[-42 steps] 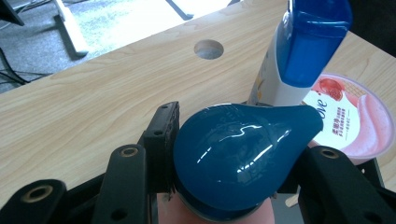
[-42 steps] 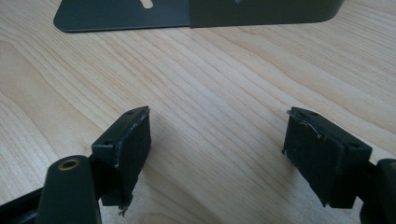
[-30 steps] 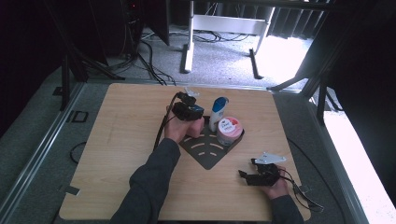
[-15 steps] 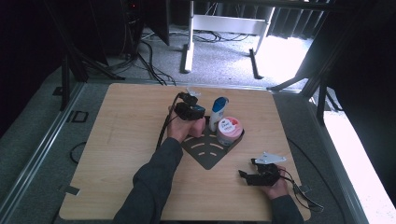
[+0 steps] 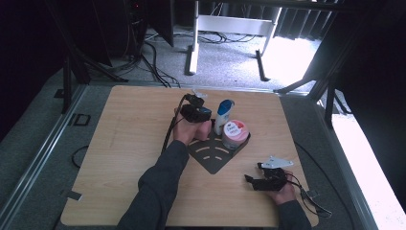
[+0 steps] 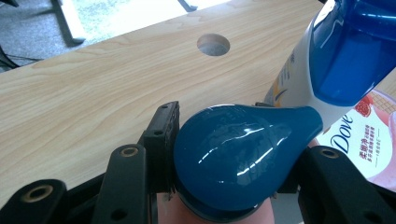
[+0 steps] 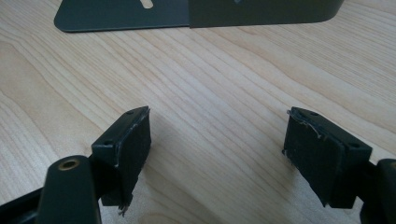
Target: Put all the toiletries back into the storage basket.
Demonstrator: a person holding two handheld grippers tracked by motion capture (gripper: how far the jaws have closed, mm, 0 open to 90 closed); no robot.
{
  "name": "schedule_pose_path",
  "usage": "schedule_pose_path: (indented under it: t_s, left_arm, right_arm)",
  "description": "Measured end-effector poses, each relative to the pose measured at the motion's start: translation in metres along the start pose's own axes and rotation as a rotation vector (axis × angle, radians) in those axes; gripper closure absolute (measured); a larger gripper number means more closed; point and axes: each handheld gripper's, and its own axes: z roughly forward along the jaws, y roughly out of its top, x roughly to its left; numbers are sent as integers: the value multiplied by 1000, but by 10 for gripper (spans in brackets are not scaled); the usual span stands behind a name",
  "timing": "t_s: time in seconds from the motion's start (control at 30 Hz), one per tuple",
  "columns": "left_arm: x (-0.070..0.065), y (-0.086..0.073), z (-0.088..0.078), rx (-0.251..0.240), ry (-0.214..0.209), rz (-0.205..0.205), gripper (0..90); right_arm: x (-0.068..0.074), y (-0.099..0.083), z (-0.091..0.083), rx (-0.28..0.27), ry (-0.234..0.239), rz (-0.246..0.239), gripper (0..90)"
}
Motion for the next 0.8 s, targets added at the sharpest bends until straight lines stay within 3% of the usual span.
schedule_pose_path:
  t_s: [0.8]
  left_arm:
    - [-5,5,7,-16,-6,-40,529]
  right_arm:
    - [0,0,0,1,0,0,226]
